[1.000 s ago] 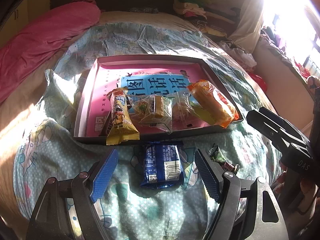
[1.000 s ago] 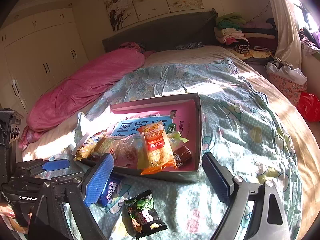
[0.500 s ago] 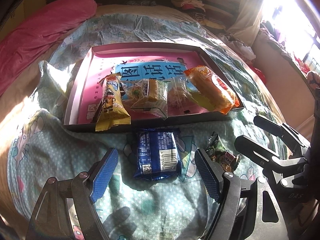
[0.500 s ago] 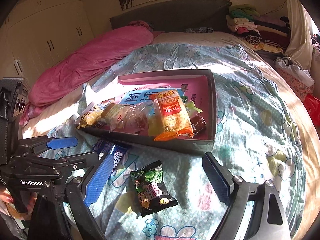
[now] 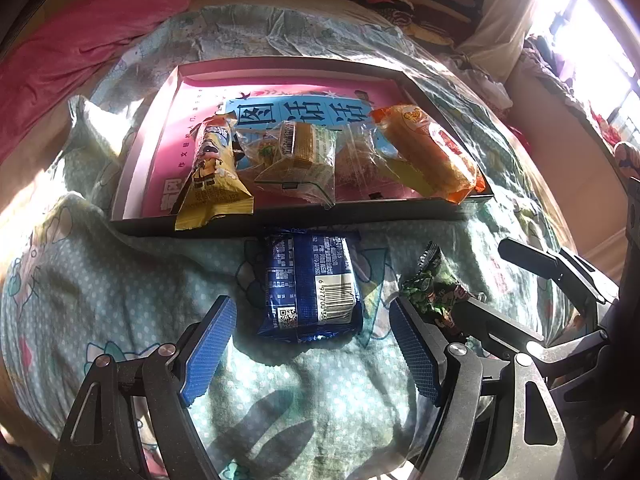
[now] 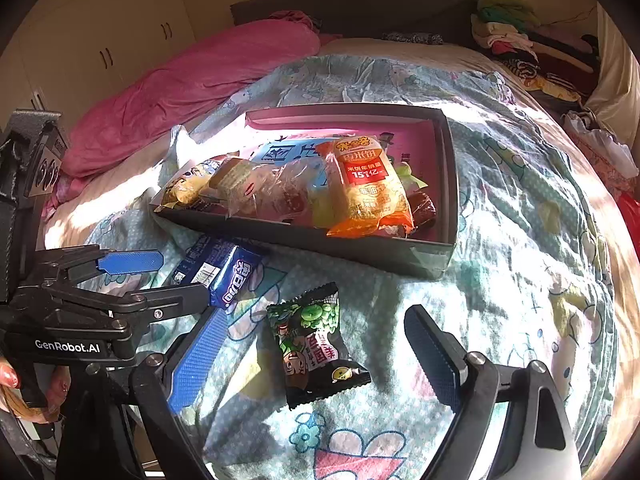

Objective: Organize snacks
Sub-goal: 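Grasp the blue biscuit packet with the left tool while the right tool grasps the green pea-snack packet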

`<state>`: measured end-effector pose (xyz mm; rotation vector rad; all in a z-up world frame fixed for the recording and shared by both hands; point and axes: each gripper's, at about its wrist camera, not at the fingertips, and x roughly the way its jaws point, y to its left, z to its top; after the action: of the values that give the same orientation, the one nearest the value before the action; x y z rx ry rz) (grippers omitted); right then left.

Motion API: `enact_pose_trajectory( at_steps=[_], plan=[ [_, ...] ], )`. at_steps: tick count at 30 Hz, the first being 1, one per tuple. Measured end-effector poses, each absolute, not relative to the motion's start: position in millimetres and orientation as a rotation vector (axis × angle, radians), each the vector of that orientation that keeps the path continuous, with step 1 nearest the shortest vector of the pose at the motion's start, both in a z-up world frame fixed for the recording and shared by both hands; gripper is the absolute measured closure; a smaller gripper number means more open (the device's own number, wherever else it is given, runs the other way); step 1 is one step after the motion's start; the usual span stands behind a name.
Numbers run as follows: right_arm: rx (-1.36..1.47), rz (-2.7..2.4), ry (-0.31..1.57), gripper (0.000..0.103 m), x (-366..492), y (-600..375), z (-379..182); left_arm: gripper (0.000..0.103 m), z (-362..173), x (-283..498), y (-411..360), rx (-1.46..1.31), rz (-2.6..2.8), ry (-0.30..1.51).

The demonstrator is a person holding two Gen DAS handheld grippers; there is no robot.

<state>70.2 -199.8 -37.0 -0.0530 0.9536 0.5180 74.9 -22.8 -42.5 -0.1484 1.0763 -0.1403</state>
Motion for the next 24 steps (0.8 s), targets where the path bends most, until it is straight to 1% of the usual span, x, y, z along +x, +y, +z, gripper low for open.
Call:
enact_pose_trajectory(
  at_steps=[24],
  plan=[
    [-0.159,0.527,1.042,0.013,70.7,-184.4,-61.1,0.023,-55.1,80.9,-12.4,-0.202,-0.122,1.129]
  ],
)
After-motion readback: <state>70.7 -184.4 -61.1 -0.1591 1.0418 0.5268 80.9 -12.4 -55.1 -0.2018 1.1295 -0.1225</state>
